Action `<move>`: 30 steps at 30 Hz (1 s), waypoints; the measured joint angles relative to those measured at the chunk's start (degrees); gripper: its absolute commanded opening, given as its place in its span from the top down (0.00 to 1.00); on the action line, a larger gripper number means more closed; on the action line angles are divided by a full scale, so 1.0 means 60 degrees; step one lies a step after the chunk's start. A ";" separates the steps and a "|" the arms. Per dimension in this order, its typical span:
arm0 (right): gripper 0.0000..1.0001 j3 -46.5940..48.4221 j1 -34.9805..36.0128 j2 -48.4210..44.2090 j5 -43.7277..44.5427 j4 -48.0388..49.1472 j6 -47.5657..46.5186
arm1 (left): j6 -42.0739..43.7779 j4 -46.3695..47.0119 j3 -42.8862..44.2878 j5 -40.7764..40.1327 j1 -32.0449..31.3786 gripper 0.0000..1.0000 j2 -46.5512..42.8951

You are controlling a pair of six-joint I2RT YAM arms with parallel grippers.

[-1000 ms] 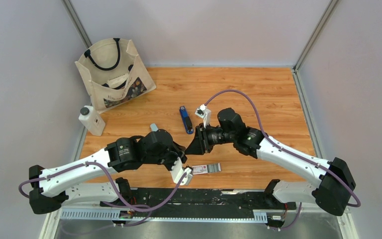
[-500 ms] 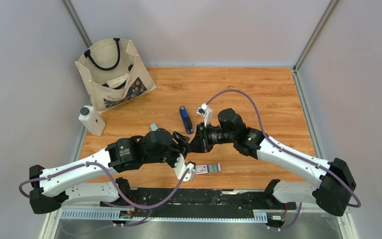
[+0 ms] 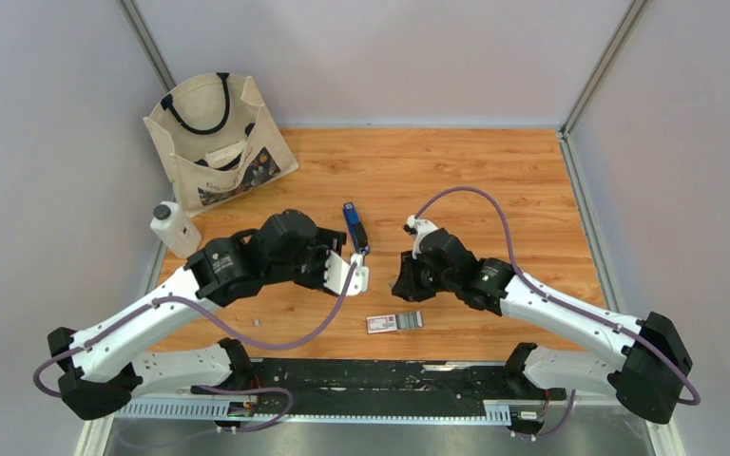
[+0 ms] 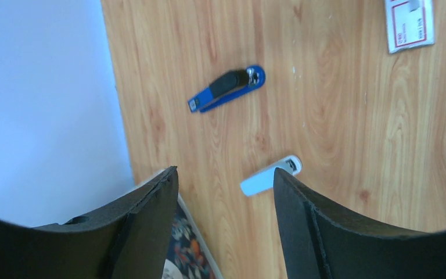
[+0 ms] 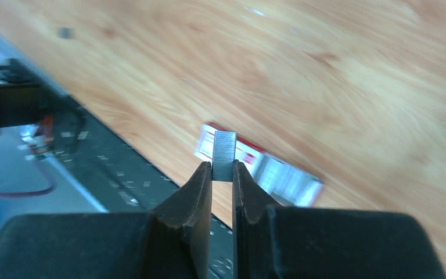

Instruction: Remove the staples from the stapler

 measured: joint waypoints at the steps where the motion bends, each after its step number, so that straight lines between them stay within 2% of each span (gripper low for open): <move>1: 0.92 -0.0146 0.0069 -0.0091 0.0397 -0.0197 0.0066 | -0.0200 -0.0189 0.0248 0.0044 0.0270 0.32 0.0168; 6: 0.92 -0.0976 0.0987 -0.0612 0.2306 -0.1129 0.0703 | -0.1395 -0.1078 0.0641 0.0528 0.1730 0.32 0.0725; 12: 0.91 -0.1494 0.1800 -0.0721 0.3716 -0.1519 0.1486 | -0.2441 -0.1668 0.0368 0.1315 0.2262 0.35 0.0783; 17: 0.90 -0.1694 0.2022 -0.0364 0.4156 -0.1530 0.1792 | -0.3104 -0.1763 0.0277 0.2069 0.2597 0.43 0.1016; 24: 0.91 -0.1683 0.2397 0.0390 0.4419 -0.1519 0.1898 | -0.3810 -0.1792 0.0219 0.2998 0.2962 0.41 0.1377; 30: 0.91 -0.1366 0.2623 0.0998 0.4561 -0.1519 0.1898 | -0.4255 -0.1639 -0.0036 0.3184 0.3158 0.41 0.1497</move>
